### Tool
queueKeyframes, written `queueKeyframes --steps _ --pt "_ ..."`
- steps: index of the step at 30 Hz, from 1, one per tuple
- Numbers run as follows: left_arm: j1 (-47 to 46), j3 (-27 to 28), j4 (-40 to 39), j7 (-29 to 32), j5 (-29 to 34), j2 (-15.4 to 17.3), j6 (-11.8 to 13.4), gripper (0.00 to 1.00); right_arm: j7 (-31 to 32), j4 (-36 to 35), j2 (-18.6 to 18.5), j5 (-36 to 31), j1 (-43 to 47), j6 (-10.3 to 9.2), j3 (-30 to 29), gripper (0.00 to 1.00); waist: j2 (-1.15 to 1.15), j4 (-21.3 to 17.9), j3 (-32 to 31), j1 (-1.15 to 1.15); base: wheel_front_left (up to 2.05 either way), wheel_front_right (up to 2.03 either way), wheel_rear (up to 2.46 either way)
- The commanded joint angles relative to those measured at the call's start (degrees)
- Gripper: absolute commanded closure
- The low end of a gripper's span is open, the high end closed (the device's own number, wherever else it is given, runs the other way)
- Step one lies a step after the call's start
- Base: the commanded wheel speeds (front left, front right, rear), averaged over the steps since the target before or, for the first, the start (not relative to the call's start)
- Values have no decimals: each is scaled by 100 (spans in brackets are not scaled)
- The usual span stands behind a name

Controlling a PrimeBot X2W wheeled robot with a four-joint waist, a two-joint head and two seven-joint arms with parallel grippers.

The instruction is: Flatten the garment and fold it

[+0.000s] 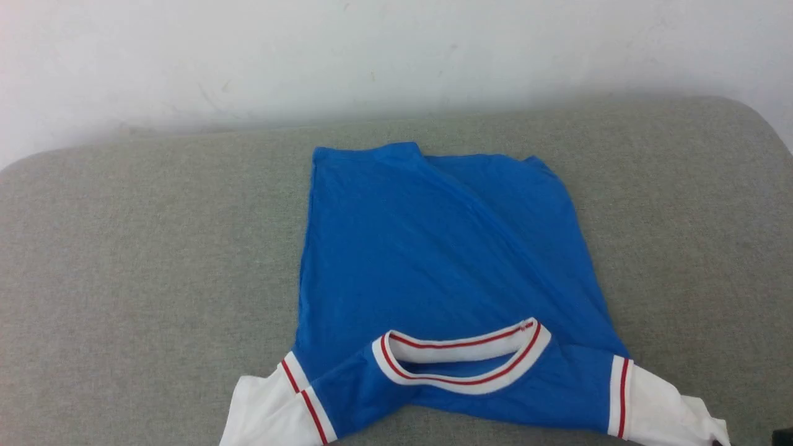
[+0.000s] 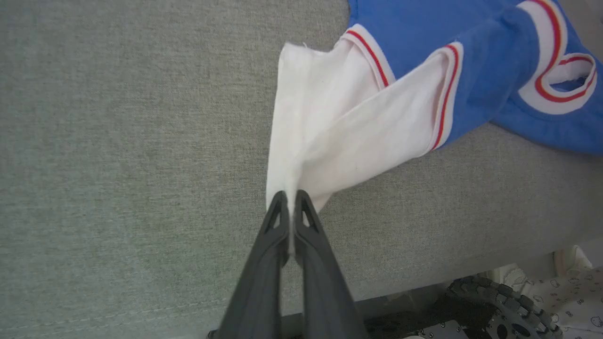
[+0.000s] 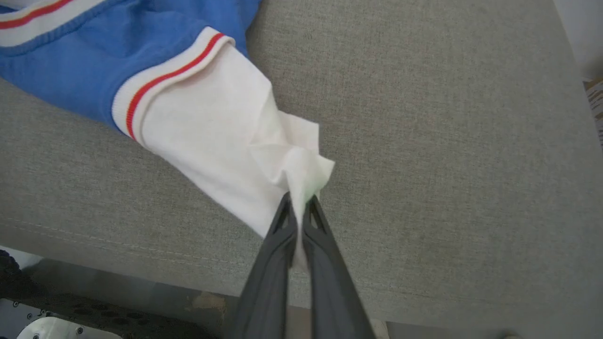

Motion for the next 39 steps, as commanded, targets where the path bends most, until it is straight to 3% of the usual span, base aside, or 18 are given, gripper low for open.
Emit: queueKeyframes --steps 1,5,6,7,8,12,16,20,24,31,39 --pt "60 30 -19 -9 57 66 63 100 21 35 -22 -68 68 -12 -46 100 0 11 2 1 0 0 0" --pt "32 135 -128 -120 104 78 148 100 -1 118 69 -158 100 -12 -154 100 0 64 2 1 0 0 0" --pt "19 155 -159 -147 107 75 156 100 -12 148 111 -193 92 -12 -195 90 0 78 2 1 0 0 0" --pt "2 179 -193 -182 112 66 168 100 -14 178 165 -225 82 -12 -236 58 0 94 2 1 0 0 0" --pt "-18 198 -232 -211 111 55 174 100 -16 199 229 -248 64 -12 -272 0 0 107 0 1 0 0 0" --pt "-85 225 -444 -278 92 9 175 100 -31 61 506 -132 -149 -12 -390 0 0 151 2 1 0 0 0" --pt "-159 250 -746 -293 136 31 202 100 116 -539 604 113 -714 -12 -646 0 0 197 97 1 0 0 0" --pt "-292 227 -1064 -225 244 78 259 100 412 -1158 577 126 -1735 -12 -897 0 0 255 353 1 0 0 0" --pt "-528 145 -1281 -152 375 86 272 100 798 -1213 483 -270 -2967 -12 -810 0 0 368 677 1 0 0 0" --pt "-1040 -50 -1525 -90 592 -22 254 100 1527 -167 613 -723 -5014 -12 -325 0 0 719 1406 1 0 0 0" --pt "-1468 -206 -1541 -128 669 -215 192 100 2102 1446 778 -1258 -6380 -12 -526 0 0 1121 2038 1 0 0 0"
